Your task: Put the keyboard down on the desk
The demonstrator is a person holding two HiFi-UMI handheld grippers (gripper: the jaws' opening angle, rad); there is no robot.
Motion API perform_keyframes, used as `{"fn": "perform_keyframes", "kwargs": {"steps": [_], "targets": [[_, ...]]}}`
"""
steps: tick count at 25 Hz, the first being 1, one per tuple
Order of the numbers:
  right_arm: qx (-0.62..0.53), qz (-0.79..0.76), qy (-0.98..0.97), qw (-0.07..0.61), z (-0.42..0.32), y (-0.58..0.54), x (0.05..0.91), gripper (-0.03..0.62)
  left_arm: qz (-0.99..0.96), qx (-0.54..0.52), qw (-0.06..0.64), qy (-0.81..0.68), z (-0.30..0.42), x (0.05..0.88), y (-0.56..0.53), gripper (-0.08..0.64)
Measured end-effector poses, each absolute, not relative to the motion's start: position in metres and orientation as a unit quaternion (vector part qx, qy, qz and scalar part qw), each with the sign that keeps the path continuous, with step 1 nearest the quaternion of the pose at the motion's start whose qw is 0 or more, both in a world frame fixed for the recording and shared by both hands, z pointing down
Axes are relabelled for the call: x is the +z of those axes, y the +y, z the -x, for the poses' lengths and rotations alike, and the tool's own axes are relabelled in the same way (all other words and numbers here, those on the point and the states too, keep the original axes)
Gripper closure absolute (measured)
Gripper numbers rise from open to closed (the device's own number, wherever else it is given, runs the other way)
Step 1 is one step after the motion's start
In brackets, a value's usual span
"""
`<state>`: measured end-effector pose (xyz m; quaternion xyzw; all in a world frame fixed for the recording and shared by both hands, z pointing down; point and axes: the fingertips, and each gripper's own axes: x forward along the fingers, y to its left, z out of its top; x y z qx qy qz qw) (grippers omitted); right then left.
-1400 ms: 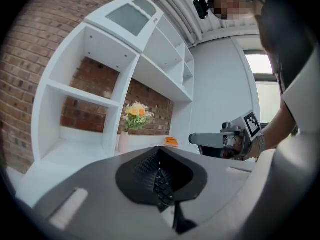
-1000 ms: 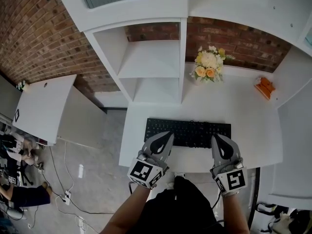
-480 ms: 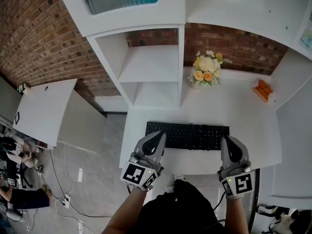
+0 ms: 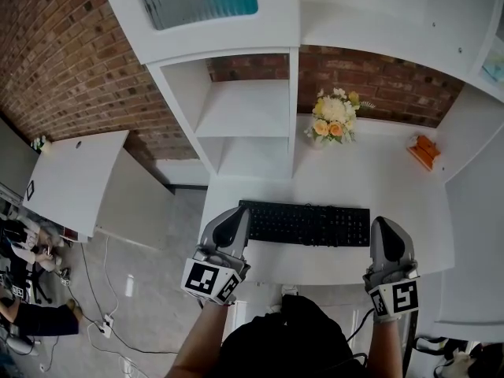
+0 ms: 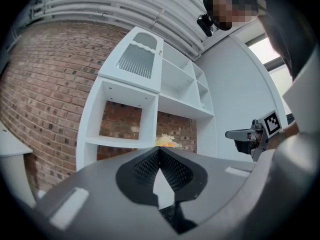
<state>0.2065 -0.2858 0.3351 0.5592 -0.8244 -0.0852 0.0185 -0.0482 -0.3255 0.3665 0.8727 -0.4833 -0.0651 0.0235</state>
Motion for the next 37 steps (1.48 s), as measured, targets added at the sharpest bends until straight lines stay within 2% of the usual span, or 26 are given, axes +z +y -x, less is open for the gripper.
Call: {"fn": "perform_keyframes", "kwargs": {"steps": [37], "targets": [[-0.06, -0.55, -0.833, 0.02, -0.197, -0.272, 0.346, 0.591, -0.858, -0.068, 0.029, -0.509, 0.077, 0.367, -0.314, 0.561]]}}
